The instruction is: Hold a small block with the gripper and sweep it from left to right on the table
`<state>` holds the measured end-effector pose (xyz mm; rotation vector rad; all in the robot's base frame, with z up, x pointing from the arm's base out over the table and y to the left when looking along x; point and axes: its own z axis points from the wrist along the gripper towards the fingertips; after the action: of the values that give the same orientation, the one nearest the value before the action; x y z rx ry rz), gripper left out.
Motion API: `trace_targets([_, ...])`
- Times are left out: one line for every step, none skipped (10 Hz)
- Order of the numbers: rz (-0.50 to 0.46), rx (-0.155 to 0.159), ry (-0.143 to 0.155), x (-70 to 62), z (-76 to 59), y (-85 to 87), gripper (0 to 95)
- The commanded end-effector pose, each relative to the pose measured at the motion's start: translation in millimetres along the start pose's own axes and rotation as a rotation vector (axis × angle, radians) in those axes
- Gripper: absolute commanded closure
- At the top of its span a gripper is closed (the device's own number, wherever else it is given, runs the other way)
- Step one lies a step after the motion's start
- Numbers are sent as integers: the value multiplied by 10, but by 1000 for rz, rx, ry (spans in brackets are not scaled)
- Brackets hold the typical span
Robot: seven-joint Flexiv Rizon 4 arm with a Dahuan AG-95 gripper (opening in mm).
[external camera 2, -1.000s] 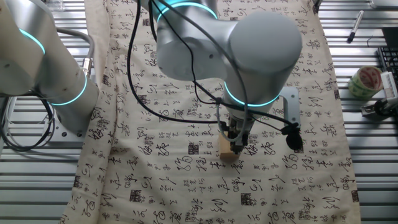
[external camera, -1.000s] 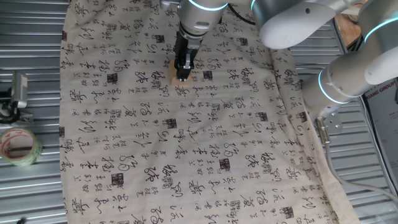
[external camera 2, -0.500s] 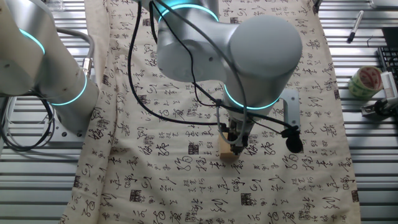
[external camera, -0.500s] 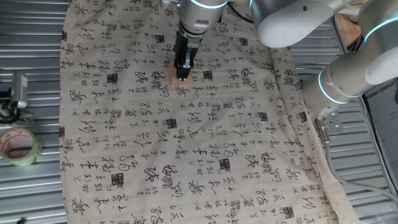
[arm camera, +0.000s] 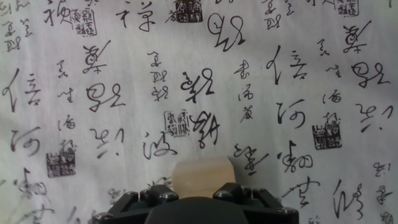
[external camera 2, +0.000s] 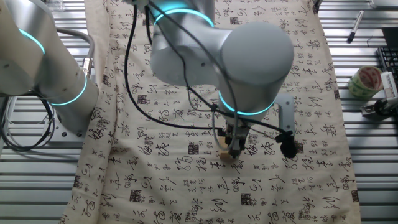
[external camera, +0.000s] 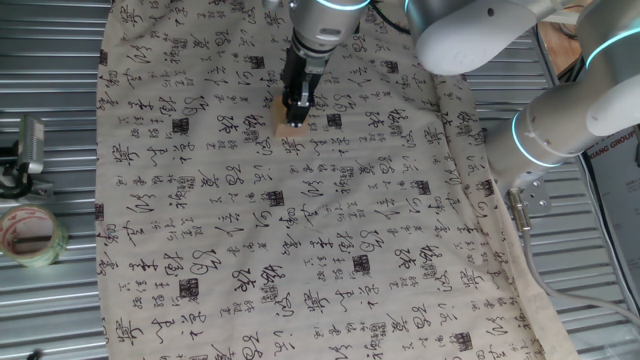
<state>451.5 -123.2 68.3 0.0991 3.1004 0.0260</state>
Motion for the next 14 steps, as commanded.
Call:
trace_targets([-1, -2, -2, 0, 10, -1, 380])
trace_targets([-2, -6, -2, 0, 10, -2, 380])
trace_targets([-2, -7, -2, 0, 11, -2, 380])
trace_targets([-29, -12, 4, 0, 11, -2, 380])
trace_targets([-34, -18, 7, 0, 11, -2, 380])
trace_targets([-66, -26, 16, 2, 10, -4, 380])
trace_targets([-79, -36, 22, 3, 9, -4, 380])
trace_targets([-104, -43, 27, 5, 8, -5, 380])
trace_targets([-109, -42, 29, 7, 7, -6, 380])
trace_targets([-105, -41, 31, 7, 7, -6, 380])
trace_targets([-97, -40, 32, 7, 8, -7, 380])
trace_targets([-95, -37, 31, 7, 11, -8, 380])
trace_targets([-93, -35, 30, 6, 18, -11, 380])
trace_targets([-93, -36, 29, 6, 29, -16, 380])
